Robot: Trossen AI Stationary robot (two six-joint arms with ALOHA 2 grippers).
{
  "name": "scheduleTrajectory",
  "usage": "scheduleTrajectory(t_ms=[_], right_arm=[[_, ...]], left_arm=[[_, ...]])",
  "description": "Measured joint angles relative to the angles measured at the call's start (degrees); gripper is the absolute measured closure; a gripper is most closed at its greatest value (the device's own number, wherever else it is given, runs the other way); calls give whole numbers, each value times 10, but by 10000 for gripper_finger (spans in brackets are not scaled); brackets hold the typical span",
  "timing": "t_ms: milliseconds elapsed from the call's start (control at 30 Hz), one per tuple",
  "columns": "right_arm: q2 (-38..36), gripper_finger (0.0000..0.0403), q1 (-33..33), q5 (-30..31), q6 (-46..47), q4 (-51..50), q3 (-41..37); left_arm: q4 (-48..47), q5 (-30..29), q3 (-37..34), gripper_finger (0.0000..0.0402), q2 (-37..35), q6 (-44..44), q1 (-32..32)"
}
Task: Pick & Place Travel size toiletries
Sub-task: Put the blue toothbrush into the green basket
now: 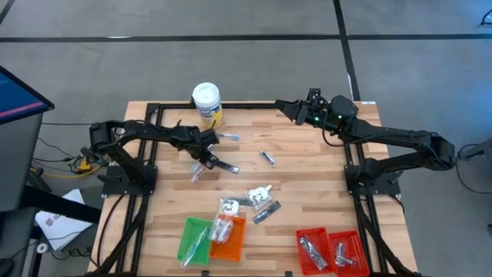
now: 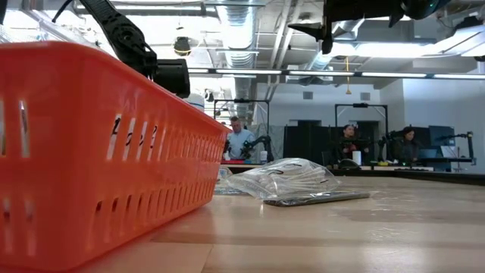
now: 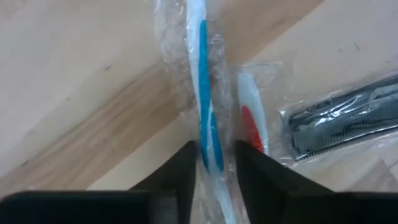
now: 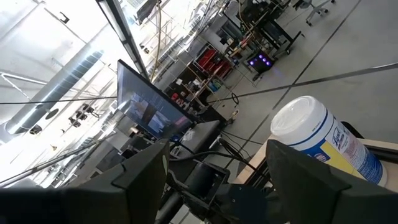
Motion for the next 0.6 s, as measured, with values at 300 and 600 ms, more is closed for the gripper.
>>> scheduleTrajectory(t_ms=[300,600], right_arm=[[0,143,0,0,0,0,0],[0,143,0,0,0,2,0]], left_arm=[[7,14,-2,380,-47,1,12],[3,18,-2,387,-166,-2,13]])
